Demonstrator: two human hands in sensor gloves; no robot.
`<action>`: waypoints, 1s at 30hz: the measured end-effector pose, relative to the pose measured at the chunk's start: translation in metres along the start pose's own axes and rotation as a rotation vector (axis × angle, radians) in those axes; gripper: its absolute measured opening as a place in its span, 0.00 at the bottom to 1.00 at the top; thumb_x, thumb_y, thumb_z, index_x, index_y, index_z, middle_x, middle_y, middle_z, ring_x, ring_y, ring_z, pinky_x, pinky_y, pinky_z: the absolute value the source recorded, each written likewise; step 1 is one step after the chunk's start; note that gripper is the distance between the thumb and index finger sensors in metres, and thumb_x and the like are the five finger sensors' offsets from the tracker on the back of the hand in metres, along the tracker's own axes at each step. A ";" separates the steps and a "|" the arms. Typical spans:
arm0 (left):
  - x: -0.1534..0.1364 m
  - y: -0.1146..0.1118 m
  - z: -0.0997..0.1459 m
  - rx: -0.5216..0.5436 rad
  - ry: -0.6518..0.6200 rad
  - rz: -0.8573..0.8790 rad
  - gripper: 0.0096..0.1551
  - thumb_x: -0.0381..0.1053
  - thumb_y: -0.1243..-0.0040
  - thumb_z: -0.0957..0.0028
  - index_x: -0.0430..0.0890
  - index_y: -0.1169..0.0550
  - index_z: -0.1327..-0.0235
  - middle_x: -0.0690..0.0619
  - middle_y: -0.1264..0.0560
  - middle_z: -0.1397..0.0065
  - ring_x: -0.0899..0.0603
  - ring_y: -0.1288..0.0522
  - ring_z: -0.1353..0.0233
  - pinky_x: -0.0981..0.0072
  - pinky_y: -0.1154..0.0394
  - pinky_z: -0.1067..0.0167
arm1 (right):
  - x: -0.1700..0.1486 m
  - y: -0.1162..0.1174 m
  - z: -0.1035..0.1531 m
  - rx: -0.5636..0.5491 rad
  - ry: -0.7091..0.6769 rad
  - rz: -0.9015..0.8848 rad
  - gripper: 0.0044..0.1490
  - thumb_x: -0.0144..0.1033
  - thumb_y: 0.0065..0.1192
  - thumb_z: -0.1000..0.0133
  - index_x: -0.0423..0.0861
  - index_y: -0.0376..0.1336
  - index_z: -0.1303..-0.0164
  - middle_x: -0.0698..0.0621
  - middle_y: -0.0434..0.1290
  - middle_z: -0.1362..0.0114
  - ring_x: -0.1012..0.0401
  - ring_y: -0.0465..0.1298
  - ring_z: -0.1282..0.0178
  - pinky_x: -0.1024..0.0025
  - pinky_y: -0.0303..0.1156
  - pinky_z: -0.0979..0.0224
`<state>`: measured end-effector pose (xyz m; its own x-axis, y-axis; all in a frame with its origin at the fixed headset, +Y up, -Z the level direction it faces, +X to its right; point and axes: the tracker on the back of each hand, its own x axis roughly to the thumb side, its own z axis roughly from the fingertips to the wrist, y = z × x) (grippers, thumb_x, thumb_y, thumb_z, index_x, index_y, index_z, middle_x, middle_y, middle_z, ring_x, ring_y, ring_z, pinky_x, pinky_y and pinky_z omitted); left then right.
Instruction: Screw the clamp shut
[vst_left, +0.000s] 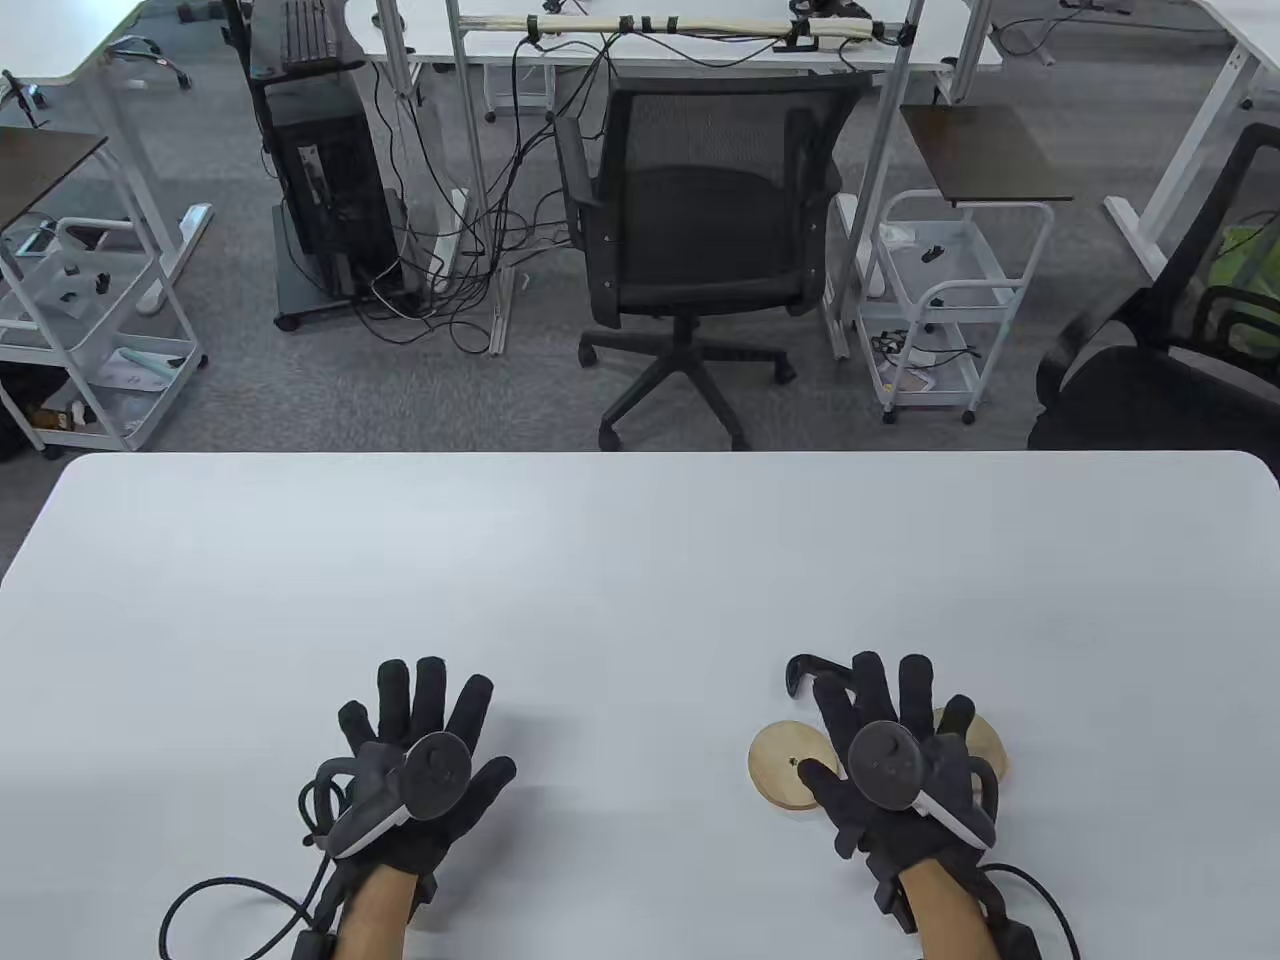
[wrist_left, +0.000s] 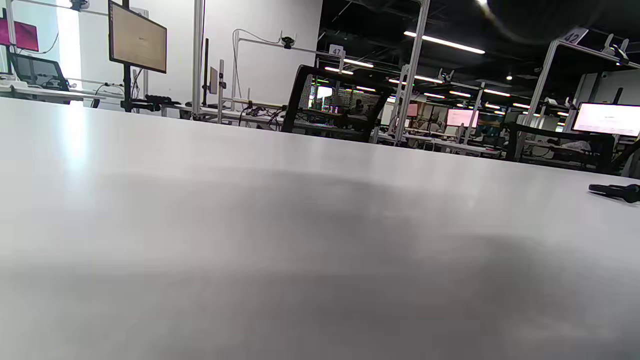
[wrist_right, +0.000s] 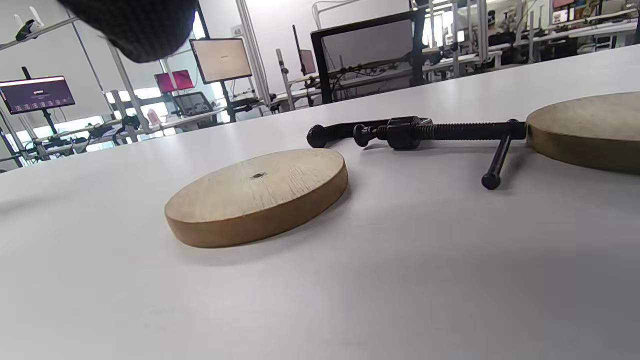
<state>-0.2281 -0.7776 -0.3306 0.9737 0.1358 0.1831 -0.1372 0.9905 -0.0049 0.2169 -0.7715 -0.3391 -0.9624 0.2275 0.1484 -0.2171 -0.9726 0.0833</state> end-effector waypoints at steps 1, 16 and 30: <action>0.001 -0.001 -0.001 -0.008 -0.001 0.002 0.54 0.76 0.49 0.48 0.59 0.52 0.13 0.41 0.67 0.12 0.27 0.75 0.20 0.13 0.65 0.37 | 0.000 0.000 -0.001 0.011 0.003 0.003 0.57 0.66 0.56 0.48 0.60 0.35 0.16 0.52 0.23 0.12 0.43 0.16 0.21 0.23 0.18 0.33; 0.011 -0.002 0.000 -0.013 -0.051 -0.002 0.54 0.75 0.48 0.48 0.59 0.53 0.14 0.41 0.66 0.12 0.27 0.74 0.19 0.13 0.64 0.37 | -0.001 -0.002 0.002 0.003 -0.017 -0.052 0.56 0.62 0.60 0.48 0.59 0.37 0.16 0.50 0.26 0.11 0.41 0.18 0.20 0.22 0.21 0.32; 0.024 -0.001 0.006 -0.009 -0.103 0.013 0.54 0.75 0.48 0.48 0.60 0.54 0.14 0.40 0.65 0.11 0.26 0.72 0.19 0.13 0.62 0.36 | -0.016 -0.019 -0.001 -0.028 0.012 -0.150 0.57 0.59 0.63 0.48 0.59 0.37 0.15 0.49 0.25 0.12 0.41 0.18 0.20 0.22 0.23 0.31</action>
<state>-0.2061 -0.7757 -0.3201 0.9479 0.1465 0.2830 -0.1478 0.9889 -0.0169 0.2360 -0.7565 -0.3445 -0.9209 0.3695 0.1245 -0.3625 -0.9289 0.0756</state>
